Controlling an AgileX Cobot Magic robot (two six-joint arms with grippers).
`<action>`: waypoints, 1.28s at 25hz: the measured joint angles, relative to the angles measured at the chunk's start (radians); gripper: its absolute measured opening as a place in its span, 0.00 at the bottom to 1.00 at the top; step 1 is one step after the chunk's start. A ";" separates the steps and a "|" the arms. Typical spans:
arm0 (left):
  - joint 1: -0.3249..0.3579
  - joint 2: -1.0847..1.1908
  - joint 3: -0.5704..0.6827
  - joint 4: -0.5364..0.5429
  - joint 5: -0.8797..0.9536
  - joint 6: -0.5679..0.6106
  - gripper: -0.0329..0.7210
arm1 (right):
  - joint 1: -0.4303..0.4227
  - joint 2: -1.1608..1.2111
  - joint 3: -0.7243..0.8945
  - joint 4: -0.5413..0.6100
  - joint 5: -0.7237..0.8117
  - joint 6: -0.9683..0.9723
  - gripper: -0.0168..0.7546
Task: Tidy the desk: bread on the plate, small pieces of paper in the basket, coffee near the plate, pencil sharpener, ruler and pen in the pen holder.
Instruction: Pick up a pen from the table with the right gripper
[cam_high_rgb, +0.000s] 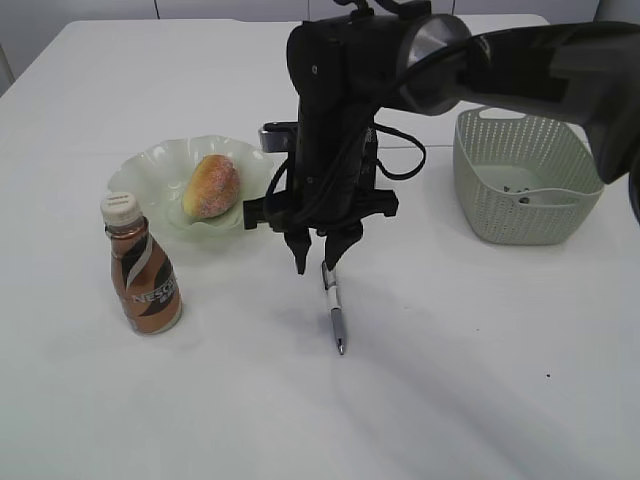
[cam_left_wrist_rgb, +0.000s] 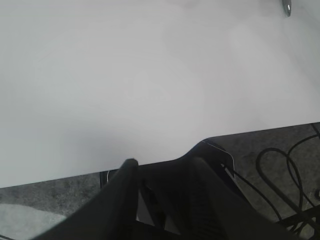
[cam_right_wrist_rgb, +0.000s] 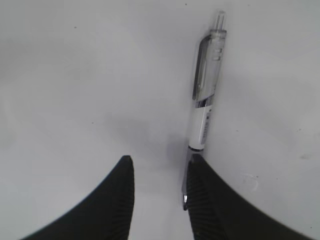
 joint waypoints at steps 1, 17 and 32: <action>0.000 0.000 0.000 0.006 0.000 0.000 0.38 | 0.000 0.000 0.000 -0.007 0.000 0.000 0.40; 0.000 0.000 0.000 0.024 0.000 0.000 0.38 | 0.000 0.033 0.000 -0.097 -0.001 0.023 0.55; 0.000 0.000 0.000 0.025 0.000 0.000 0.38 | -0.002 0.099 0.000 -0.113 -0.005 0.025 0.55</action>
